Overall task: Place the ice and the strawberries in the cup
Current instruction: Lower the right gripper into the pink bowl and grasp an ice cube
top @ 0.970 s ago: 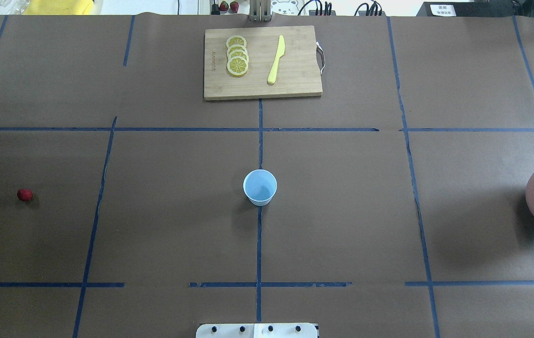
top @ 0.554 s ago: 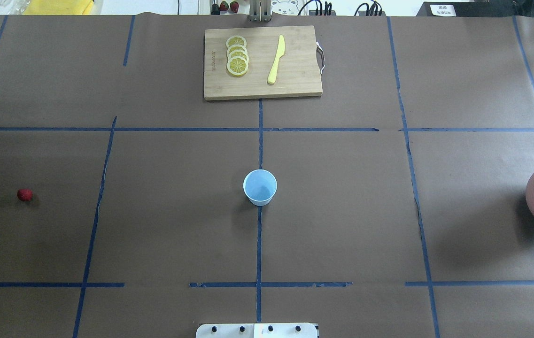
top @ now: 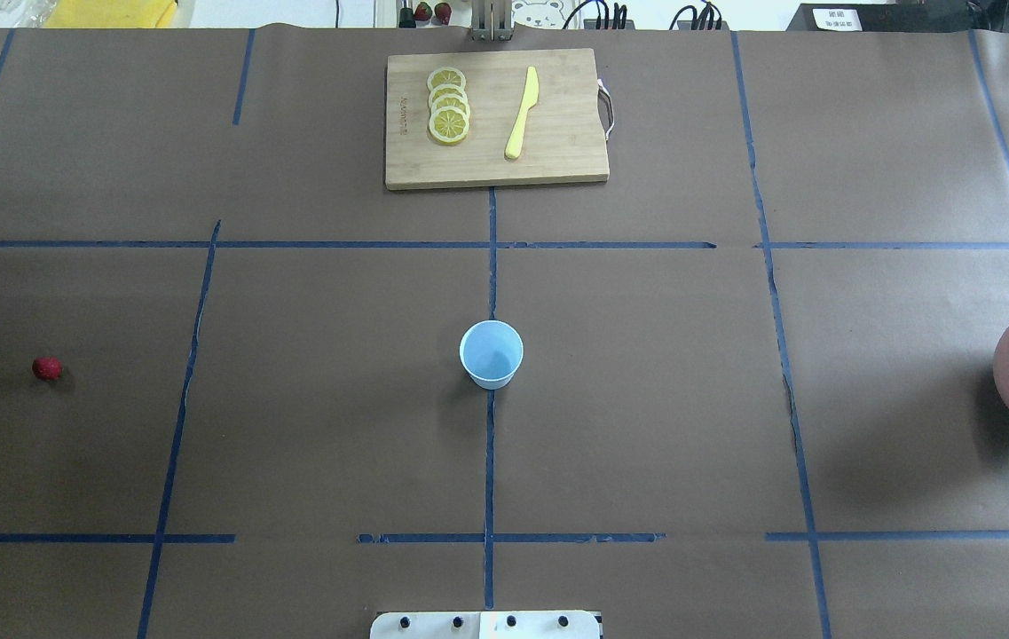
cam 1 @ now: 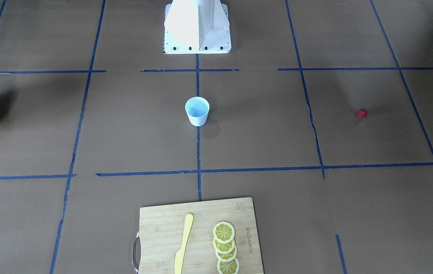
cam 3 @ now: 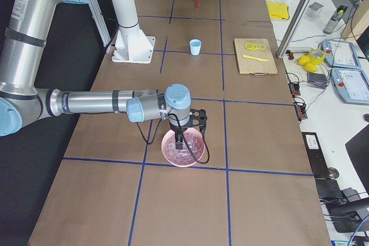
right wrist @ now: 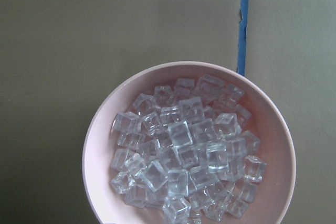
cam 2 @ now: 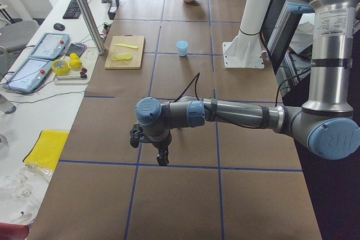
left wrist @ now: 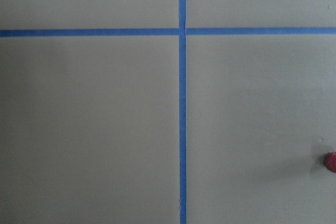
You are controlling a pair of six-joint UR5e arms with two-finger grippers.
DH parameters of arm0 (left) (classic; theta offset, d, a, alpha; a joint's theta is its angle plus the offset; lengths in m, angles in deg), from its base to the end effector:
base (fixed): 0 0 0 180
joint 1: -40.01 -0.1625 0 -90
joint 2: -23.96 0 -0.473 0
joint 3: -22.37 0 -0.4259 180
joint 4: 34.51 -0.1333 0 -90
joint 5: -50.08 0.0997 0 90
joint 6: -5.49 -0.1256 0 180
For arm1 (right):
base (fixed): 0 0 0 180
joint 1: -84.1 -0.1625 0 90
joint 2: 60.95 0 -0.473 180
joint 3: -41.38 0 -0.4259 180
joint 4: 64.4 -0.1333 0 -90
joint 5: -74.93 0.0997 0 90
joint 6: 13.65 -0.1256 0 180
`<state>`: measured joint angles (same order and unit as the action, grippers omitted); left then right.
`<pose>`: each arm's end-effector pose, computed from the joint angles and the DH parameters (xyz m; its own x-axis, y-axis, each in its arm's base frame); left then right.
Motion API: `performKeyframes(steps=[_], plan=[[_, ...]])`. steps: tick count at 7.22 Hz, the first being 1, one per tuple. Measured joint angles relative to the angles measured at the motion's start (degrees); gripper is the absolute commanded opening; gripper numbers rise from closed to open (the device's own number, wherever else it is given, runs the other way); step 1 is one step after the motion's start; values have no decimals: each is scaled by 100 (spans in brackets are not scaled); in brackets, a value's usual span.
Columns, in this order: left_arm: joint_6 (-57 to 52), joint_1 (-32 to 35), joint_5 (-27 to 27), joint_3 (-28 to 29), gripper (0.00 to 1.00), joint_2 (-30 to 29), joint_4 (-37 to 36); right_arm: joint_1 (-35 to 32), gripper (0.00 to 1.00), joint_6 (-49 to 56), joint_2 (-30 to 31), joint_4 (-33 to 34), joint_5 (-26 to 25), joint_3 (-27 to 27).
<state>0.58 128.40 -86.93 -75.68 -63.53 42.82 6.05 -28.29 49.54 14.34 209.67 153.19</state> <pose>-0.0276 -0.4925 0.6913 0.6793 0.0136 -0.7338 -0.0863 0.9944 -0.0615 -0.0341 -0.3781 0.6611 0.6927 -0.0461 0.7197 0.0279 0.9989 0.0371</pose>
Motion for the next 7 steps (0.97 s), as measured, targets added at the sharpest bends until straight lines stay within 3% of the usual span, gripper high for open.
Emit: performKeyframes(steps=[1, 3, 7], plan=[[-1, -6, -57, -2, 100, 26, 7, 270, 94, -212, 139, -237, -147, 54], [-1, -13, -92, -4, 100, 67, 12, 644, 98, -732, 203, -414, -252, -27], [-1, -14, -160, -33, 100, 137, 127, 811, 96, -1929, 88, -668, -237, -508]])
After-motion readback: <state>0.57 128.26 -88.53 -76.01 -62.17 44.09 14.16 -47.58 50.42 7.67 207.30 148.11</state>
